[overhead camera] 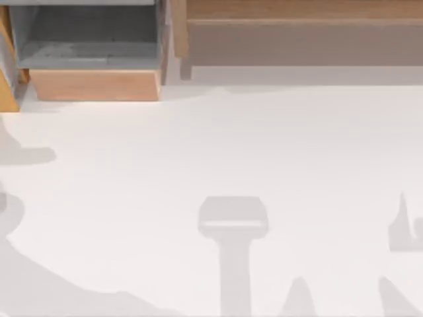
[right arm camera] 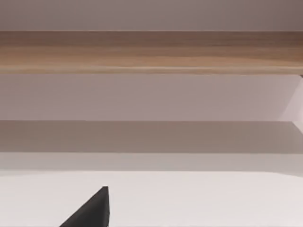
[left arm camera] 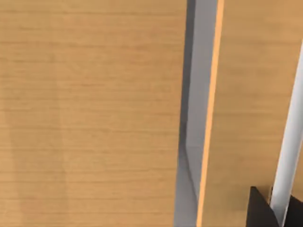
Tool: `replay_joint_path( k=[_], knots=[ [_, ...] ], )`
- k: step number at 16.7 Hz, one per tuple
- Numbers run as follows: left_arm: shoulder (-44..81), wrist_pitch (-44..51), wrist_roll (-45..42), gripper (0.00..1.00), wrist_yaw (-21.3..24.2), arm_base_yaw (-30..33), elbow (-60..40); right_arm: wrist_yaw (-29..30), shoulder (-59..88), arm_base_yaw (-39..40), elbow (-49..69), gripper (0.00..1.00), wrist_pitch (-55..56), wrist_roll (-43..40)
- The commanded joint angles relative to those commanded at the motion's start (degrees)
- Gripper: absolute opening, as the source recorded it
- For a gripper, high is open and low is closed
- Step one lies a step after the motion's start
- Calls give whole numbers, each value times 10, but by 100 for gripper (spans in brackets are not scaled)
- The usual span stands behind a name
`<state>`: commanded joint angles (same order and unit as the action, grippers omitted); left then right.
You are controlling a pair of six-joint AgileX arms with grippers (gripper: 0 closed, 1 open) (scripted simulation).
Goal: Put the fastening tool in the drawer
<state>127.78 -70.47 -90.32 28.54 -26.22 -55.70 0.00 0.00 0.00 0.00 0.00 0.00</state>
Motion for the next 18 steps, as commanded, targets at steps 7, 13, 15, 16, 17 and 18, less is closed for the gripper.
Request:
replay_joint_path(
  k=[7, 13, 15, 16, 17, 18],
  knots=[
    [12, 16, 1, 0, -5, 6, -24, 0, 0, 0, 0, 100, 0, 0],
    [62, 74, 2, 0, -32, 31, -133, 0, 0, 0, 0, 100, 0, 0],
    [74, 88, 3, 0, -38, 37, -159, 0, 0, 0, 0, 100, 0, 0],
    [77, 91, 3, 0, -40, 38, -165, 0, 0, 0, 0, 100, 0, 0],
    [77, 91, 3, 0, -40, 38, -166, 0, 0, 0, 0, 100, 0, 0],
    [77, 91, 3, 0, -40, 38, -166, 0, 0, 0, 0, 100, 0, 0]
  ],
)
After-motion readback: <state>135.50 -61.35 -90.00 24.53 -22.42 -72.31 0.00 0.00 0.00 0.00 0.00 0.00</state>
